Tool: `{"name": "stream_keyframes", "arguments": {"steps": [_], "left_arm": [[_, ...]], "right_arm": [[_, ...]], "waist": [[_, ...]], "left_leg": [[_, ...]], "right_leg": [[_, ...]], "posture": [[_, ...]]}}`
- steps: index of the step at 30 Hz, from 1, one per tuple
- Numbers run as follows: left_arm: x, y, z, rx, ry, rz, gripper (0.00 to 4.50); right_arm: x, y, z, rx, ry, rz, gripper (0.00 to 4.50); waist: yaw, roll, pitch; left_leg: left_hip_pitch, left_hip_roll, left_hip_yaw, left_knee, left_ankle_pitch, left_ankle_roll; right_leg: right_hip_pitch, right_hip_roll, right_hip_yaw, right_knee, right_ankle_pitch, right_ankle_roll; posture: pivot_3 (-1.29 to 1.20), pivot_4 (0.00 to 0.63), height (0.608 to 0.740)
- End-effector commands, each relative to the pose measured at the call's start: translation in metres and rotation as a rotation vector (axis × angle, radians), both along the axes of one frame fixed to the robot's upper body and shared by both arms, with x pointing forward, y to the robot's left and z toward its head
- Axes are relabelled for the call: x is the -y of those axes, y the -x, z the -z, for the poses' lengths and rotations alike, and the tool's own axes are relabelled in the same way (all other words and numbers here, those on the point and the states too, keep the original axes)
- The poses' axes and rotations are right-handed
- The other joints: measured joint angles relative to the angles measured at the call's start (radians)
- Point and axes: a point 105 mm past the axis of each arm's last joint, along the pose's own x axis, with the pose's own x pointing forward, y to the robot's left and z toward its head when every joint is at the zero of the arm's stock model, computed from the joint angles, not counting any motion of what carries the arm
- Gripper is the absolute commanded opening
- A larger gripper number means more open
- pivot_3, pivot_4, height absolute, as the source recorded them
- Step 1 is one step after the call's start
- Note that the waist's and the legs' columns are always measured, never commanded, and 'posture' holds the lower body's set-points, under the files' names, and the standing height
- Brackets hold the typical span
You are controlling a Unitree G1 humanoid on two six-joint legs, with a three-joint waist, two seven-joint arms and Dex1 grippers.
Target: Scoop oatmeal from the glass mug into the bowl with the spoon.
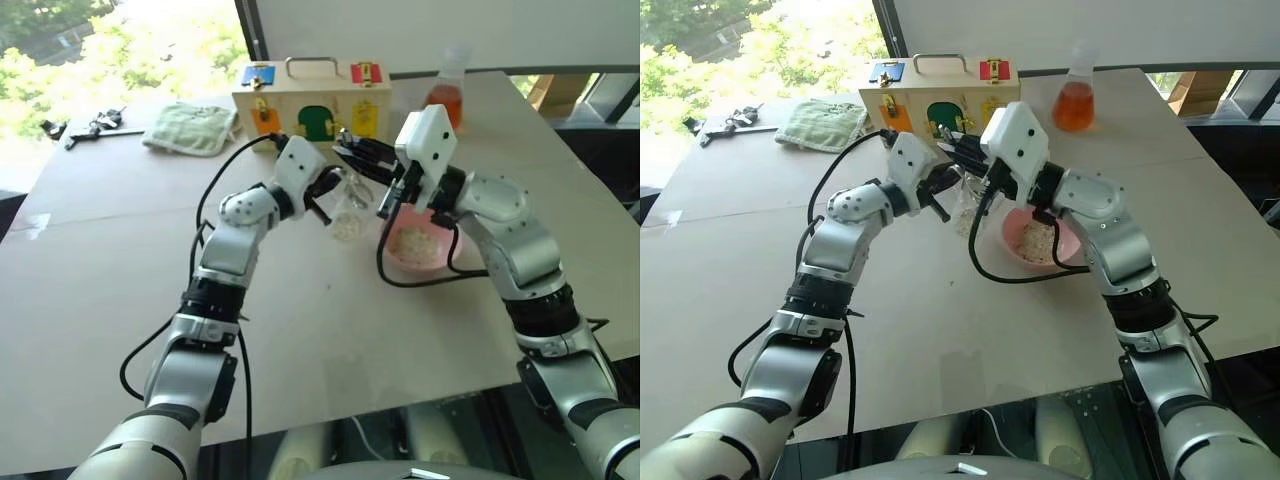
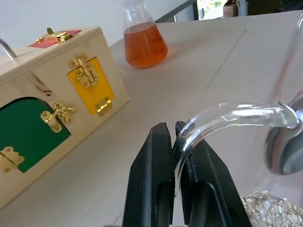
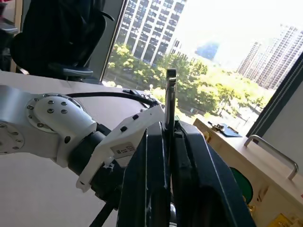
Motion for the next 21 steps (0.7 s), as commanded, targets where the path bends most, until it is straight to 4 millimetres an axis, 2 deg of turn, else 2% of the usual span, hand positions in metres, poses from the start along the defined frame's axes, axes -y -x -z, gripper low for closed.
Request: {"name": "stream_keyframes", "arguments": {"steps": [1,6,10,13,17,21], "left_arm": [[0.002,-0.002,-0.029,0.087,0.011,0.037,0.01],[-0.002,-0.002,-0.052,0.207,0.156,0.022,0.01],[-0.002,0.007,-0.055,0.295,0.285,0.011,0.01],[-0.011,0.011,-0.059,0.343,0.373,-0.042,0.01],[-0.010,0.018,-0.049,0.454,0.209,-0.079,0.01],[-0.018,0.023,-0.068,0.597,0.200,-0.162,0.01]], "right_arm": [[-0.001,0.011,-0.005,0.075,-0.001,-0.043,0.00],[0.000,0.010,-0.002,0.053,-0.016,-0.033,0.00],[0.004,0.004,-0.007,0.044,-0.049,0.008,0.00],[0.009,0.001,-0.010,0.044,-0.062,0.035,0.00],[0.016,-0.003,-0.014,0.060,-0.070,0.068,0.00],[0.019,-0.005,-0.019,0.088,-0.076,0.090,0.00]], "waist": [[0.000,0.000,0.000],[0.000,0.000,0.000],[0.000,0.000,0.000],[-0.001,0.000,0.000],[0.000,0.000,0.000],[0.001,0.000,0.000]], "left_leg": [[0.000,0.000,0.000,0.000,0.000,0.000],[0.000,0.000,0.000,0.000,0.000,0.000],[0.000,0.000,-0.001,0.000,0.000,0.000],[0.001,0.000,0.000,0.000,0.000,0.000],[0.001,0.000,-0.001,0.000,0.000,0.000],[0.001,-0.001,-0.001,0.000,0.000,0.000]], "right_leg": [[0.000,0.000,0.000,0.000,0.000,0.000],[0.000,0.000,-0.001,0.000,0.000,0.000],[0.000,0.000,0.000,0.000,0.000,0.000],[0.000,0.000,0.001,0.000,0.000,0.000],[0.000,0.000,0.002,0.001,0.000,0.000],[0.000,0.000,0.003,0.001,0.000,0.000]], "posture": [[0.00,0.150,0.740],[0.00,0.150,0.740],[0.00,0.150,0.740],[0.00,0.150,0.740],[0.00,0.150,0.740],[0.00,0.150,0.740]]}}
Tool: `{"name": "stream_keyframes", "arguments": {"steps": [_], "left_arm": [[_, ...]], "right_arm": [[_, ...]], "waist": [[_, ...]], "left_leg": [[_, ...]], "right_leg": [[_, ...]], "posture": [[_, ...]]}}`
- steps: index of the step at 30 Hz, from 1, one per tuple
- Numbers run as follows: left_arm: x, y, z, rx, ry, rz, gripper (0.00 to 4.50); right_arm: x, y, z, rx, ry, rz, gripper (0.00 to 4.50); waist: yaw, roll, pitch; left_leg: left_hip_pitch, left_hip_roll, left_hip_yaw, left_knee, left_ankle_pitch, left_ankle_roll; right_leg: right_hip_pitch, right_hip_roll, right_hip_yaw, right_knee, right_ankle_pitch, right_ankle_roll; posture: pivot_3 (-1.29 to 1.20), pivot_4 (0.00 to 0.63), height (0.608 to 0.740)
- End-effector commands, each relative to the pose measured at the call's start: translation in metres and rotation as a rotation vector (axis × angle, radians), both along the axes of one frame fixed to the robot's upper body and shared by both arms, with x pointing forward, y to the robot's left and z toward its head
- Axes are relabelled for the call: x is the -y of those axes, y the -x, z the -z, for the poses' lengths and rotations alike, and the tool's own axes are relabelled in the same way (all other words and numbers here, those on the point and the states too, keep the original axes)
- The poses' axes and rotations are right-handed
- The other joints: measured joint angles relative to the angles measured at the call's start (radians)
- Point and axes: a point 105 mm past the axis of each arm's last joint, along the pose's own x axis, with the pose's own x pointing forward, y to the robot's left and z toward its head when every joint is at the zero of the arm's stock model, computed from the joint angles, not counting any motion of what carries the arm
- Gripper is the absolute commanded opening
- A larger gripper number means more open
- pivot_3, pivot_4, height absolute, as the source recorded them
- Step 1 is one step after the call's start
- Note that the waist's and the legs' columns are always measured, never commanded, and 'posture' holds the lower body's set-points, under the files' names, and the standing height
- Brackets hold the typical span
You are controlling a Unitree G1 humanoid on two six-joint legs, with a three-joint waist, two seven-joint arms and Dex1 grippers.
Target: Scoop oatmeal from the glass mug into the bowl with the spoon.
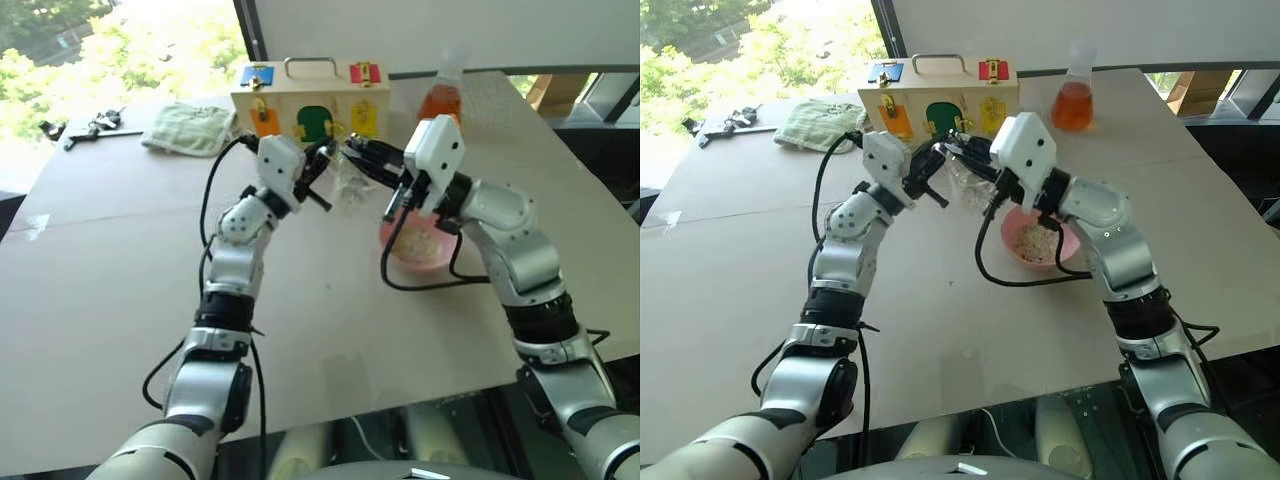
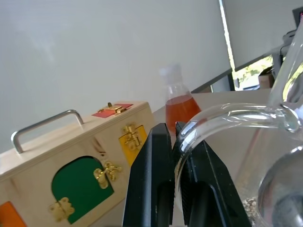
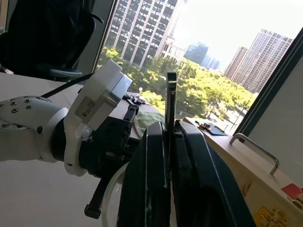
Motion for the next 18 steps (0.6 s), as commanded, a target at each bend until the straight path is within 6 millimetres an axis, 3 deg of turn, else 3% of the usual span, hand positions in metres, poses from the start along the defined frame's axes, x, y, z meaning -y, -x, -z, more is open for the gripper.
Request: {"name": "stream_keyframes", "arguments": {"steps": [1,7,12,18], "left_arm": [[-0.004,0.013,-0.042,0.240,0.014,-0.089,0.01],[-0.006,0.014,-0.035,0.234,0.148,-0.171,0.01],[-0.002,0.009,-0.022,0.098,0.233,-0.139,0.01],[-0.002,0.004,-0.022,0.013,0.230,-0.056,0.01]], "right_arm": [[0.007,0.001,-0.021,0.086,-0.035,0.031,0.00],[0.006,0.001,-0.023,0.112,-0.032,0.031,0.00],[0.006,0.003,-0.021,0.146,-0.022,0.037,0.00],[0.001,0.010,-0.003,0.244,0.098,-0.006,0.00]], "waist": [[0.001,0.000,0.000],[0.002,0.000,0.000],[0.001,0.000,0.000],[0.000,0.000,0.000]], "left_leg": [[0.000,0.000,0.000,0.000,0.000,0.000],[0.000,0.000,0.000,0.000,0.000,0.000],[0.000,0.000,0.000,0.000,0.000,0.000],[0.000,-0.001,0.000,0.000,0.000,0.000]], "right_leg": [[0.000,0.000,0.000,0.000,0.000,0.000],[0.000,0.000,0.000,0.000,0.000,0.000],[0.000,0.000,0.000,0.000,0.000,0.000],[0.000,0.000,-0.001,0.001,0.000,0.000]], "posture": [[0.00,0.150,0.740],[0.00,0.150,0.740],[0.00,0.150,0.740],[0.00,0.150,0.740]]}}
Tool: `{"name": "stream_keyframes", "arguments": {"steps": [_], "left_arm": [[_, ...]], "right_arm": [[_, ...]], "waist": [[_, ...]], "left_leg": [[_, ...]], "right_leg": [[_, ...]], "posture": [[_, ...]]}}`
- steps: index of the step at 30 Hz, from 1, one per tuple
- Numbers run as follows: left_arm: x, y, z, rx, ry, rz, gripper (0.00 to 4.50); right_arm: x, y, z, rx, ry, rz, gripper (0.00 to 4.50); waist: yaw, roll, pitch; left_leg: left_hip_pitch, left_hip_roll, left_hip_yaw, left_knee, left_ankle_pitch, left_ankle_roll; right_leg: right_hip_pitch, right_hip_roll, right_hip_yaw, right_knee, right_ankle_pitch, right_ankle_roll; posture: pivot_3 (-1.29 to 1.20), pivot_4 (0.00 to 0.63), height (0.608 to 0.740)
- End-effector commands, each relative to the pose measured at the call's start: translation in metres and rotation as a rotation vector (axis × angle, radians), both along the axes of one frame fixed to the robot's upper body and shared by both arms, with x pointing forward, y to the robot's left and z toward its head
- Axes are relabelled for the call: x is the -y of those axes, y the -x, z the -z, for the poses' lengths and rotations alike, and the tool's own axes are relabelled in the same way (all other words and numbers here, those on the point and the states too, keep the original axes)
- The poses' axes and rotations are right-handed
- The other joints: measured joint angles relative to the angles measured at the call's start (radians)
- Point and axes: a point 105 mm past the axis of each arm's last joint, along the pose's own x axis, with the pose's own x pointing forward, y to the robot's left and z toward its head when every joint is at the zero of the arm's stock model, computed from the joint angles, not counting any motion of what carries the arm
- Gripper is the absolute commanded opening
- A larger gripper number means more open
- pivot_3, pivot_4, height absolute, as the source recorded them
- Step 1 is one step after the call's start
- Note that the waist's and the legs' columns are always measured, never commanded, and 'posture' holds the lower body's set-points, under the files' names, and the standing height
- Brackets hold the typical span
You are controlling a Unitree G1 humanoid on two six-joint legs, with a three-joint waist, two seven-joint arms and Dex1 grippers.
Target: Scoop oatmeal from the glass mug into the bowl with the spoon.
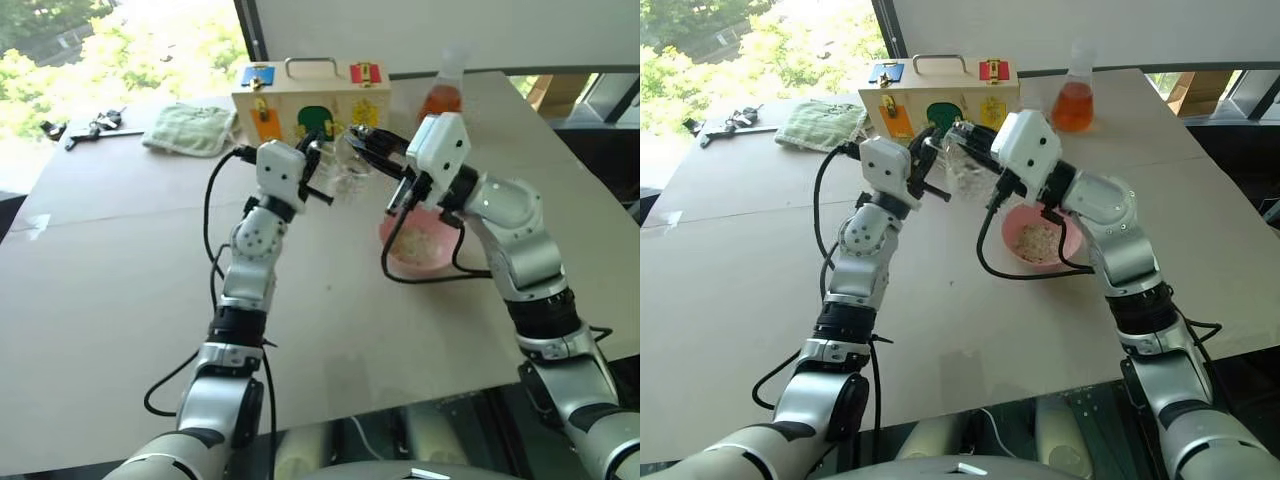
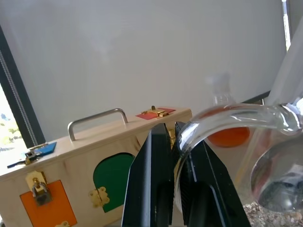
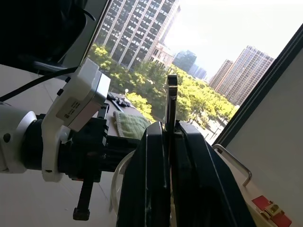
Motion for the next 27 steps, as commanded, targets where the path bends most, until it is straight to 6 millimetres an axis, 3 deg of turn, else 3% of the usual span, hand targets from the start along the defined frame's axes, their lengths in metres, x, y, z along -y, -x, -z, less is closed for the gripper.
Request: {"name": "stream_keyframes", "arguments": {"steps": [1,9,19,27], "left_arm": [[0.001,0.006,-0.026,0.054,0.017,0.080,0.01],[0.012,0.014,-0.032,0.060,-0.011,0.220,0.01],[0.021,0.013,-0.021,0.041,-0.186,0.334,0.01],[0.025,0.009,-0.022,0.040,-0.228,0.370,0.01]], "right_arm": [[-0.001,0.007,0.005,0.088,0.053,-0.026,0.00],[0.000,0.000,0.019,0.035,0.088,-0.054,0.00],[0.008,0.000,0.030,-0.424,0.058,-0.154,0.00],[0.017,-0.010,0.054,-0.721,0.087,-0.051,0.00]], "waist": [[0.000,0.000,0.000],[0.000,0.000,0.000],[0.003,0.000,0.000],[0.002,0.000,0.000]], "left_leg": [[0.000,0.000,0.000,0.000,0.000,0.000],[0.000,0.000,0.000,0.000,0.000,0.000],[0.000,0.000,-0.001,0.000,0.000,0.000],[0.000,0.000,-0.001,0.000,0.000,0.000]], "right_leg": [[0.000,0.000,0.000,0.000,0.000,0.000],[0.000,0.000,0.000,0.000,0.000,0.000],[0.001,0.000,0.000,-0.001,0.000,0.000],[0.001,0.000,0.001,-0.001,0.000,0.000]], "posture": [[0.00,0.150,0.740],[0.00,0.150,0.740],[0.00,0.150,0.740],[0.00,0.150,0.740]]}}
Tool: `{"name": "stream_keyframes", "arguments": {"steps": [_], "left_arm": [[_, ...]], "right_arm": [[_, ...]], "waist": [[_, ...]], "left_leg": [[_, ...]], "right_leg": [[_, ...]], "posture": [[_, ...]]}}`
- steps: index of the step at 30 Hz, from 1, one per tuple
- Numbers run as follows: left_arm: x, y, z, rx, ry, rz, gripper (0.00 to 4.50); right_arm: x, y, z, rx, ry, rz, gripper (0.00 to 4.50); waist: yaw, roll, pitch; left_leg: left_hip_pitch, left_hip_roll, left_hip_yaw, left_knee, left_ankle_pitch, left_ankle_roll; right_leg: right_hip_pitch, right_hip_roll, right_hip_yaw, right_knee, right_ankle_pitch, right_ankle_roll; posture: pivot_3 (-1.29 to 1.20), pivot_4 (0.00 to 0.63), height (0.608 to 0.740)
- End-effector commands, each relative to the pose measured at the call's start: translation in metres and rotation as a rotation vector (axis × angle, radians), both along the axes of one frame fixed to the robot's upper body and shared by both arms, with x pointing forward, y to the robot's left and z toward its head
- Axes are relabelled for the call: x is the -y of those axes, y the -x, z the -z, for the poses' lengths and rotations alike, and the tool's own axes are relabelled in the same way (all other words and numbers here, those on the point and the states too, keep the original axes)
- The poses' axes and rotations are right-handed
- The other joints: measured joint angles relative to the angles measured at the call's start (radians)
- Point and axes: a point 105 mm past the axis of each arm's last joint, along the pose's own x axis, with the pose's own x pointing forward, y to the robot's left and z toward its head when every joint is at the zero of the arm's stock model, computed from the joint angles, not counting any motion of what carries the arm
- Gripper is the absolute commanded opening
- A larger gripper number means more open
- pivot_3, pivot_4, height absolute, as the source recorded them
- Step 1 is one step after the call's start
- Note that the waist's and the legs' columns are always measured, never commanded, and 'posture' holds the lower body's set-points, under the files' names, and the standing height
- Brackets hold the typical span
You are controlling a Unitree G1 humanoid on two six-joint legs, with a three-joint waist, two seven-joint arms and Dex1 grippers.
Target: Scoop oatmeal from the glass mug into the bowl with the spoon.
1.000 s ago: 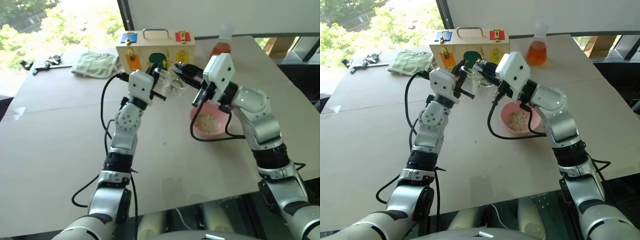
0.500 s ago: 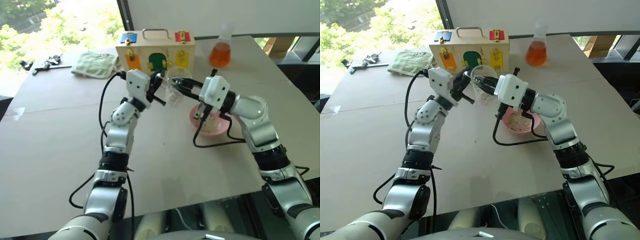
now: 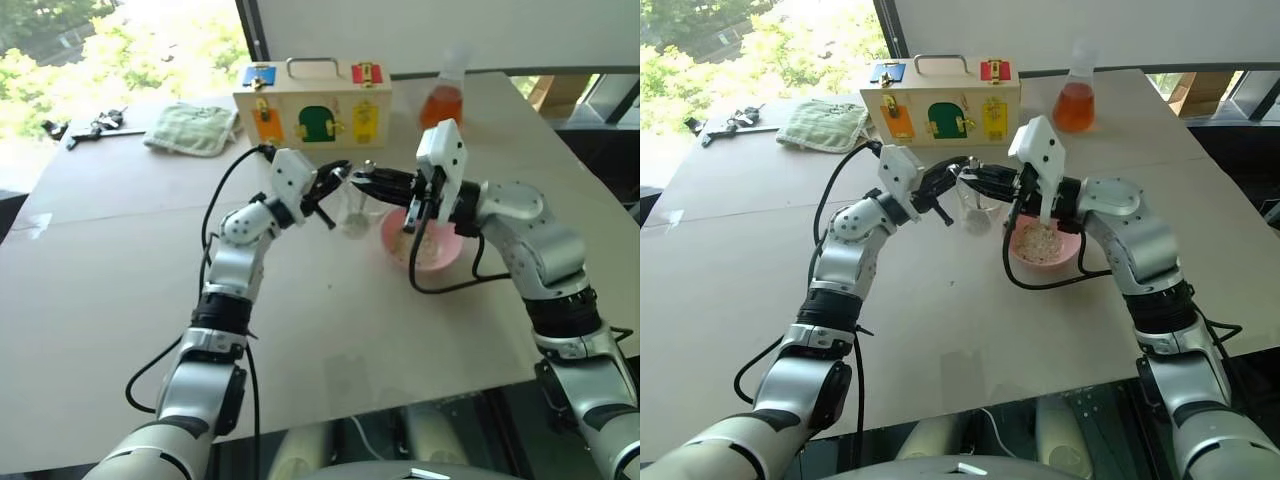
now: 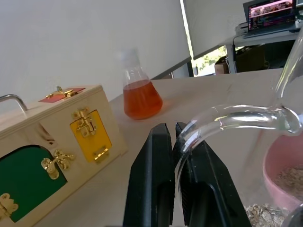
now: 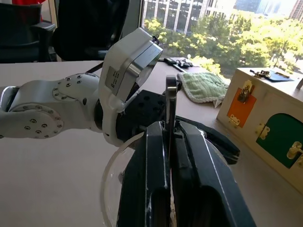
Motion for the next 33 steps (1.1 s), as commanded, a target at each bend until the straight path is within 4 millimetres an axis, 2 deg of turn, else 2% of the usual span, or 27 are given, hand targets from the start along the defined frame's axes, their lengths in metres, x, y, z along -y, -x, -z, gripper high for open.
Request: {"name": "stream_keyframes", "arguments": {"steps": [1,4,13,19,26,33], "left_arm": [[0.002,0.004,-0.044,0.166,0.029,0.025,0.01],[0.002,-0.001,-0.038,0.157,-0.037,0.013,0.01],[0.005,-0.010,-0.022,0.100,-0.158,0.001,0.01],[0.007,-0.011,-0.016,0.076,-0.190,0.003,0.01],[0.000,-0.014,-0.009,-0.024,-0.109,-0.033,0.01],[-0.012,-0.018,-0.009,-0.078,-0.046,-0.097,0.01]], "right_arm": [[0.007,-0.007,0.024,-0.232,0.051,0.081,0.00],[0.012,-0.016,0.025,-0.423,-0.021,0.169,0.00],[0.013,-0.026,0.017,-0.715,-0.214,0.276,0.00],[0.020,-0.034,0.010,-0.739,-0.279,0.347,0.00],[0.034,-0.044,-0.001,-0.717,-0.371,0.415,0.00],[0.044,-0.050,-0.008,-0.785,-0.478,0.447,0.00]], "waist": [[0.000,0.000,0.000],[-0.002,0.000,0.000],[-0.001,0.000,0.000],[-0.004,0.000,0.000],[-0.006,0.000,0.000],[-0.006,0.000,0.000]], "left_leg": [[0.000,0.000,0.000,0.000,0.000,0.000],[0.000,0.000,0.000,0.000,0.000,0.000],[-0.001,-0.001,0.000,-0.001,0.000,0.000],[-0.001,-0.002,0.000,-0.001,0.000,0.000],[-0.001,-0.002,0.000,-0.001,0.000,0.000],[-0.001,-0.002,0.000,-0.001,0.000,0.000]], "right_leg": [[0.000,0.000,0.000,0.000,0.000,0.000],[0.000,0.000,0.000,0.000,0.000,0.000],[-0.001,-0.001,0.001,0.001,0.000,0.000],[-0.002,-0.001,0.001,0.002,0.000,0.000],[-0.002,-0.001,0.001,0.002,0.000,0.000],[-0.003,-0.001,0.002,0.004,0.000,0.000]], "posture": [[0.00,0.150,0.740],[0.00,0.150,0.740],[0.00,0.150,0.740],[0.00,0.150,0.740],[0.00,0.150,0.740],[0.00,0.150,0.740]]}}
